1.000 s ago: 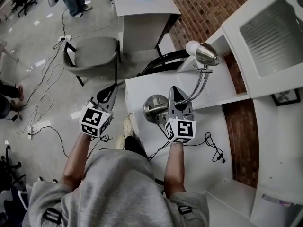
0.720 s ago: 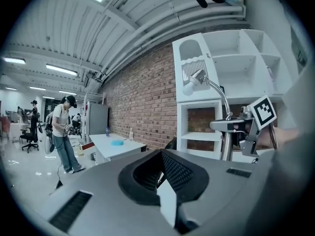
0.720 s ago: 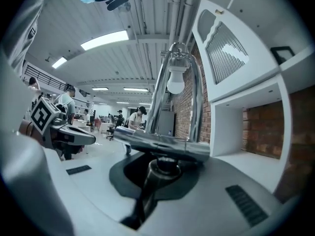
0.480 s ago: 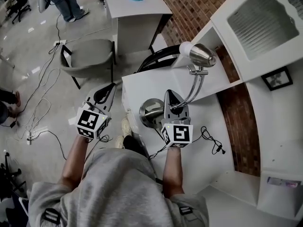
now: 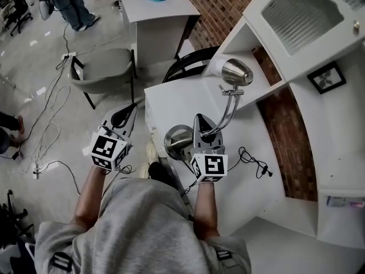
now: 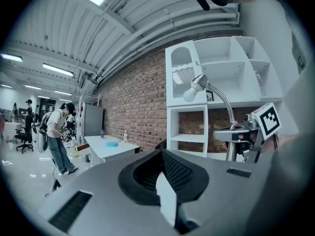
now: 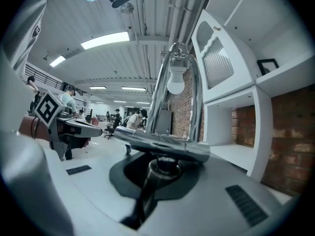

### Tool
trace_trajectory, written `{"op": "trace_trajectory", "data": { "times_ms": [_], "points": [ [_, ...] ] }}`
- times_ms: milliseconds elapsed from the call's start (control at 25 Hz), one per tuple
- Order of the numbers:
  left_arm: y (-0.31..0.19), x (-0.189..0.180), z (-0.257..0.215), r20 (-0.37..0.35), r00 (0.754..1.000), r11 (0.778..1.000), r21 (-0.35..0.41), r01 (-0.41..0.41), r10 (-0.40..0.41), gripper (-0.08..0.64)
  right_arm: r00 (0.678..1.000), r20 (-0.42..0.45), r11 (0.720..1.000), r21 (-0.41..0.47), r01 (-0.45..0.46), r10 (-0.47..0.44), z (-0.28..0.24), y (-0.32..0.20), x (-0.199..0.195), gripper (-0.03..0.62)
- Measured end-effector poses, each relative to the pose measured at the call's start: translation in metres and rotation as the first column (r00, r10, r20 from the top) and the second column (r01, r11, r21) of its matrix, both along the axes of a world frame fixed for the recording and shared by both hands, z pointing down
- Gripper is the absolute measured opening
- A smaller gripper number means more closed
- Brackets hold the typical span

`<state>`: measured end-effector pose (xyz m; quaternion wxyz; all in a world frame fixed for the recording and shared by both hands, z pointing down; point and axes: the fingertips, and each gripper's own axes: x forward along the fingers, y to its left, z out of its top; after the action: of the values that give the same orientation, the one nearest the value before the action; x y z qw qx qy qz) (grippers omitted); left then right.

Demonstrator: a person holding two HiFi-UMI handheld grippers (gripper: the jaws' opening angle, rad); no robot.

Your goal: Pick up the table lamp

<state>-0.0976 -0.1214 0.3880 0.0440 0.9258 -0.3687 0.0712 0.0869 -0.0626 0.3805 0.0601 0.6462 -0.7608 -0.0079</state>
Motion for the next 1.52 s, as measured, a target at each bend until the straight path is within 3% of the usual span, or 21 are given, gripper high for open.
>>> {"op": "trace_trajectory", "data": {
  "times_ms": [440,1520],
  "points": [
    [0.016,-0.007,0.007,0.005,1.000,1.000,-0.006,0.011,-0.011,0.003,1.000,0.002,1.000,-0.005,-0.024,0.024,0.008,0.022,-0.002,0.020],
    [0.015,-0.012,0.006,0.007,1.000,1.000,-0.002,0.017,-0.017,0.003,1.000,0.004,1.000,0.000,-0.022,0.022,0.007,0.022,-0.006,0.020]
  ]
}}
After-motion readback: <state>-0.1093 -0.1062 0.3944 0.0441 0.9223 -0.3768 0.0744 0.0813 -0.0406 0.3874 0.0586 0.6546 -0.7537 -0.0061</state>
